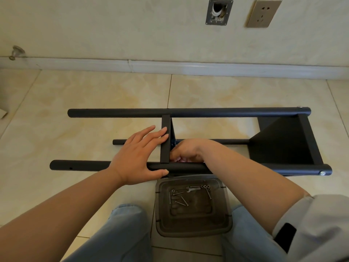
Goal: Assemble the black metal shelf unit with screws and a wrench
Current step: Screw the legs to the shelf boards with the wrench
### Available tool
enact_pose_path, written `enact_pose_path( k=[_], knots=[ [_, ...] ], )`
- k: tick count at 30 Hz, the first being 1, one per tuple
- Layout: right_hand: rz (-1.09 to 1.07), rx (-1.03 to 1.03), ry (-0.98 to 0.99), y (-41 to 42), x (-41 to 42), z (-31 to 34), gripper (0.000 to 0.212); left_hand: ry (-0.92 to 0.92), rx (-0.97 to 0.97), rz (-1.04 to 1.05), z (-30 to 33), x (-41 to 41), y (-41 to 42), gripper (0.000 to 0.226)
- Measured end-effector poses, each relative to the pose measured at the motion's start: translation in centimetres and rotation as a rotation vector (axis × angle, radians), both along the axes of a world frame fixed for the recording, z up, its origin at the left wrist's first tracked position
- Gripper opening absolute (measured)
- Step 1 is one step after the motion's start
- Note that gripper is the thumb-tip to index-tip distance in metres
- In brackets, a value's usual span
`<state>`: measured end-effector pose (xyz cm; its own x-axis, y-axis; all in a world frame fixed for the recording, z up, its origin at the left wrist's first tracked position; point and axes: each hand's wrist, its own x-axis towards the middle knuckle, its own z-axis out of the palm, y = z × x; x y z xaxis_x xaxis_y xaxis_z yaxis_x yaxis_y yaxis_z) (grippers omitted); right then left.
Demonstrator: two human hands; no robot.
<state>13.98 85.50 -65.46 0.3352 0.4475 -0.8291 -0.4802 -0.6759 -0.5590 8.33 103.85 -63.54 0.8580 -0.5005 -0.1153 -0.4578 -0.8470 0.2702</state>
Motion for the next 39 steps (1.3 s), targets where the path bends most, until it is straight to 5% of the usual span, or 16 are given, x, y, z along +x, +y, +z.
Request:
enact_pose_path(
  k=[16,20,26,39],
  knots=[
    [-0.058,0.05,0.127,-0.6,0.2,-0.1,0.014,0.009,-0.01,0.005,-0.1,0.0,0.1,0.09],
    [-0.092,0.085,0.171,-0.7,0.1,-0.4,0.029,0.008,-0.006,0.001,-0.3,0.0,0.1,0.09],
    [-0.115,0.119,0.171,-0.9,0.2,-0.7,0.011,0.007,-0.01,0.004,-0.2,0.0,0.1,0.09],
    [-0.042,0.098,0.163,-0.9,0.6,-1.3,0.015,0.007,-0.005,0.012,-0.1,-0.1,0.0,0.091]
  ],
)
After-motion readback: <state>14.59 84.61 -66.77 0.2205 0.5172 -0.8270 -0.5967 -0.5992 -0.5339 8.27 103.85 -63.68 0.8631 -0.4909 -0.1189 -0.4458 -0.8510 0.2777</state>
